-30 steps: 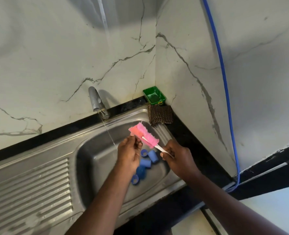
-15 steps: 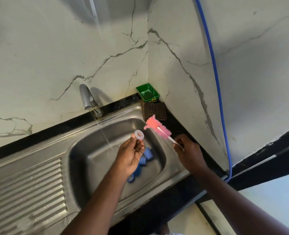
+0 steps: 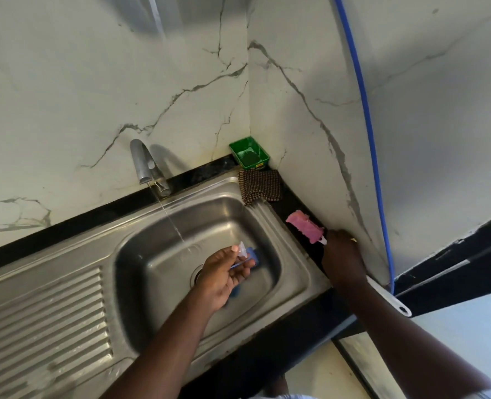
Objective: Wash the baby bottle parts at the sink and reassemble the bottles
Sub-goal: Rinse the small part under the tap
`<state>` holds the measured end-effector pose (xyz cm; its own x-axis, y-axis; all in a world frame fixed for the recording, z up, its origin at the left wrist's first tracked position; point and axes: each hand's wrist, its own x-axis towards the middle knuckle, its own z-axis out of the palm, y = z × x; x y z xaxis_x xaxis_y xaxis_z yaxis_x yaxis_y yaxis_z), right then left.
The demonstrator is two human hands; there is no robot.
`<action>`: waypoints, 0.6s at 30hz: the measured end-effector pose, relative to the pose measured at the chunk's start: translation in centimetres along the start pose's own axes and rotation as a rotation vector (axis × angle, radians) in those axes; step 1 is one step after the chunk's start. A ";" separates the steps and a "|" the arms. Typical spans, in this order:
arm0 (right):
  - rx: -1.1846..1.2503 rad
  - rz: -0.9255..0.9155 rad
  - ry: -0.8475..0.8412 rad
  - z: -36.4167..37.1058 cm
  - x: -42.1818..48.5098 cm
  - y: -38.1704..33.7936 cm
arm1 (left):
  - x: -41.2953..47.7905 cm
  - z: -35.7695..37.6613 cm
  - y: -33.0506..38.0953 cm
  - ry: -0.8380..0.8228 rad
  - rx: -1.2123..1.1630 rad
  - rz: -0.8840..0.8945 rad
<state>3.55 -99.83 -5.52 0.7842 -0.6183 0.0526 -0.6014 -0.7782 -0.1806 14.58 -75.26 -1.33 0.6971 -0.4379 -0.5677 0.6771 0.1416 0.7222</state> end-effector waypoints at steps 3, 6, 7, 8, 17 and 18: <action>0.013 -0.020 0.006 0.1 -0.3 0.2 | 0.4 -1.8 0.5 0.060 -0.009 0.020; 0.000 -0.073 0.086 -0.9 -0.6 -0.4 | 0.9 -3.9 1.1 0.127 -0.025 0.032; 0.020 -0.099 0.130 -1.6 -0.7 -1.3 | 1.1 -4.5 1.4 0.153 -0.037 0.036; 0.073 -0.149 0.189 -2.0 -0.5 -2.6 | 1.3 -5.2 1.8 0.183 -0.052 0.044; 0.574 -0.436 -0.288 -1.6 3.0 -23.2 | 4.6 -9.1 7.5 0.314 0.006 0.151; 0.603 -0.440 -0.325 -1.3 3.5 -25.3 | 5.1 -9.5 8.3 0.321 0.041 0.161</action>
<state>21.35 -82.42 0.47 0.9905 -0.1345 -0.0286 -0.1145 -0.6920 -0.7127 26.00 -67.89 -2.00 0.8371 -0.1105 -0.5358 0.5470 0.1476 0.8240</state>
